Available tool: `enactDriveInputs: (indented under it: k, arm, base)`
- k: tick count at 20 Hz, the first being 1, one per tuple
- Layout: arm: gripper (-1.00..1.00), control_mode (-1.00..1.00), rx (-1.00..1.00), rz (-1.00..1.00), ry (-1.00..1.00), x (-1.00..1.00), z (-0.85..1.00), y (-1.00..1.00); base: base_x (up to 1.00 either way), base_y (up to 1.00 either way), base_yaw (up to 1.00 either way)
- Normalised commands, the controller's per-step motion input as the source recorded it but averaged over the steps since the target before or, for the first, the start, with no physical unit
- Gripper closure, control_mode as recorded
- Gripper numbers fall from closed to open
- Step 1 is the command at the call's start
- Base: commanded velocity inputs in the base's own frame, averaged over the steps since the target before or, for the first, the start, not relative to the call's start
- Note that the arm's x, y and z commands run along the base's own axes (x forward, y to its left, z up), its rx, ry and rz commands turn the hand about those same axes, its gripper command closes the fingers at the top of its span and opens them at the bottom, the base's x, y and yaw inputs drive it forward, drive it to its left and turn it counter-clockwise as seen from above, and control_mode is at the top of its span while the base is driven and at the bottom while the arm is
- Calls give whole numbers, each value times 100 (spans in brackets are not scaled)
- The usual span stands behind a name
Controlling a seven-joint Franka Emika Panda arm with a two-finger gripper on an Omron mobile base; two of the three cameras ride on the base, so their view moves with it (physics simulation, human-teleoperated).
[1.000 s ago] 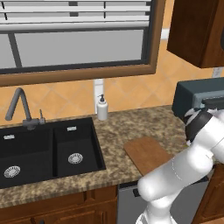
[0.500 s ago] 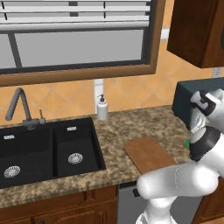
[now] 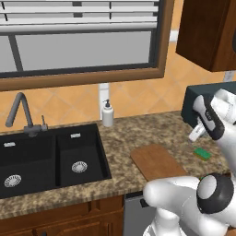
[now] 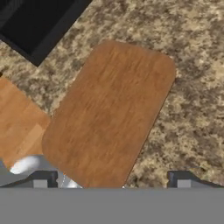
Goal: Pick up the sponge from the counter and clean the cutting board by briefly scrubbing or pressing down on the cutting board. Once finished, release the sponge.
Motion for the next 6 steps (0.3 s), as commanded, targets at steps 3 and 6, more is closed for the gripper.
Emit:
enactDriveInputs:
  k: [3, 6]
  arm:
    - [-100, -100, 0, -20, -4, -73, 88, 50]
    - [-100, -100, 0, -13, -9, -72, 98, 20]
  base:
    - [0, 0, 0]
    - [0, 0, 0]
